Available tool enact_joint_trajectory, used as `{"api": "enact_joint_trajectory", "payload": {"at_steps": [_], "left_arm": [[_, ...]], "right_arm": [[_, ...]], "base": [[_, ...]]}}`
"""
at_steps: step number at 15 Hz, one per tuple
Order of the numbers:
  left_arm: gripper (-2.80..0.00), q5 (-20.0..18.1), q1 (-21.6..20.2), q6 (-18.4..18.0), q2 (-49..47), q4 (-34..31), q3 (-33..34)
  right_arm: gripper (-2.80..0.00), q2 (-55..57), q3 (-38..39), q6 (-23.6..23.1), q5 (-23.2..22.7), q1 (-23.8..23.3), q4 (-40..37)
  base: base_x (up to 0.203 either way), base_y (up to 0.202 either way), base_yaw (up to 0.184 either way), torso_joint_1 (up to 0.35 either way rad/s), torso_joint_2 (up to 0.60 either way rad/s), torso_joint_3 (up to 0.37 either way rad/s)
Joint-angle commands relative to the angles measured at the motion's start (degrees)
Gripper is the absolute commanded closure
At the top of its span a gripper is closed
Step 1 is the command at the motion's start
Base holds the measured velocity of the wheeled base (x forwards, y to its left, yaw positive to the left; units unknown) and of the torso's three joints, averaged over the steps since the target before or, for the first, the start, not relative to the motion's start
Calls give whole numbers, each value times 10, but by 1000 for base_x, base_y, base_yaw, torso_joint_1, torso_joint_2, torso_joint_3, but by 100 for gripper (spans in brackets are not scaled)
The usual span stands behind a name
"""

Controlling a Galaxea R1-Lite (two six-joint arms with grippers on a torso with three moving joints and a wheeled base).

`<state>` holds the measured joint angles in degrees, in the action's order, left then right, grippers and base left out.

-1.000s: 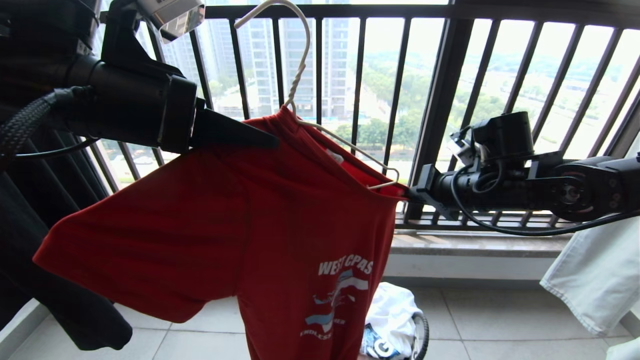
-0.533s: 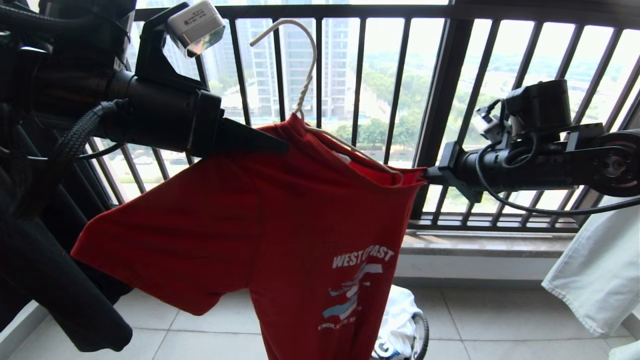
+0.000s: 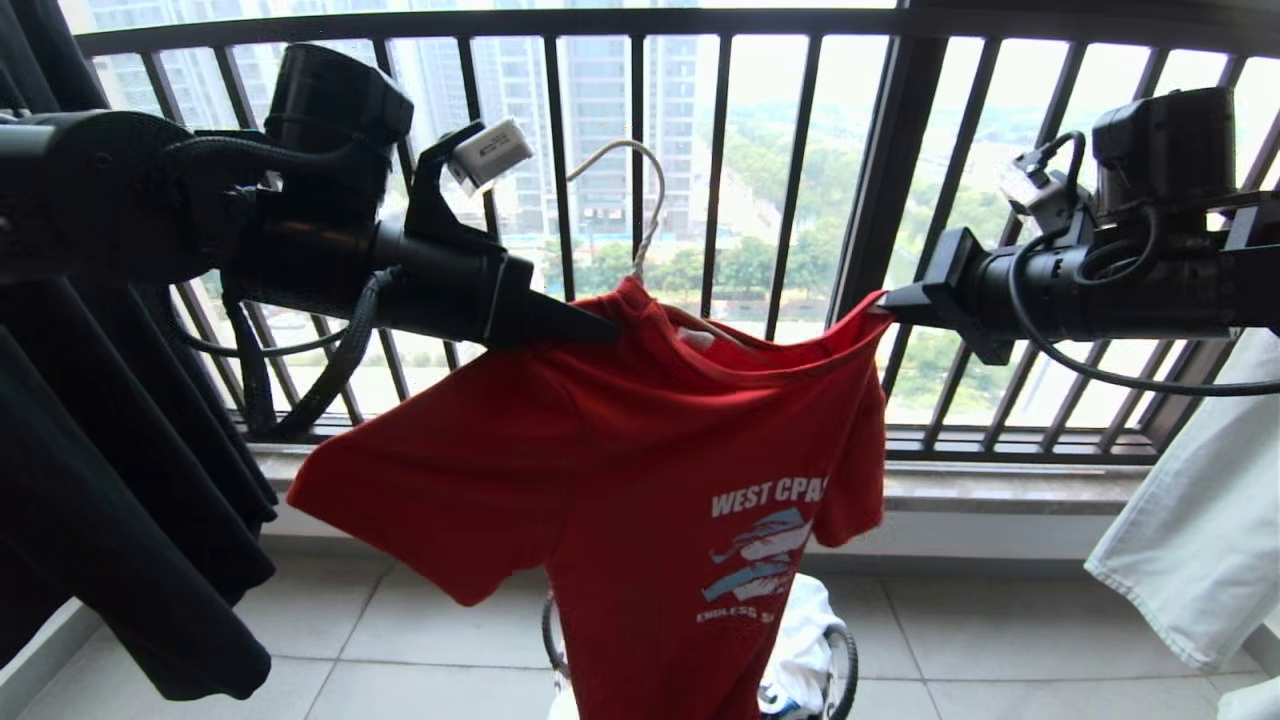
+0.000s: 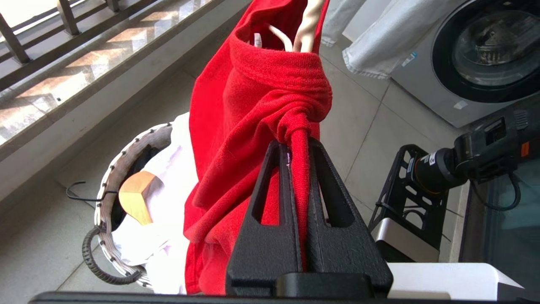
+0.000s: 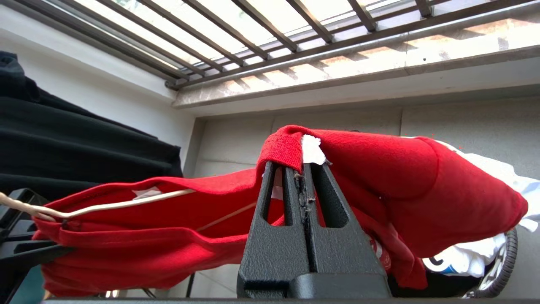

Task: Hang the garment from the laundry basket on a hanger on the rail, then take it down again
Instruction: Hang the clothes on the clothes rack

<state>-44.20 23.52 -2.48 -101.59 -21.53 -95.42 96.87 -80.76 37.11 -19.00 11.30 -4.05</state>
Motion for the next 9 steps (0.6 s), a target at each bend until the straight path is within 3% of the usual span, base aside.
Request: {"api": "enact_joint_trajectory", "payload": {"at_steps": [1, 6, 9], "left_arm": [[0, -3, 18, 30, -16, 61, 33], [0, -2, 34, 149, -14, 343, 150], [0, -1, 41, 172, -21, 420, 184]], "right_arm": [[0, -21, -14, -6, -1, 1, 1], [0, -22, -68, -13, -1, 30, -23], [0, -17, -153, -19, 17, 51, -91]], "base": [[0, 0, 0, 0, 0, 0], [0, 0, 0, 0, 0, 0], [0, 0, 0, 0, 0, 0]]}}
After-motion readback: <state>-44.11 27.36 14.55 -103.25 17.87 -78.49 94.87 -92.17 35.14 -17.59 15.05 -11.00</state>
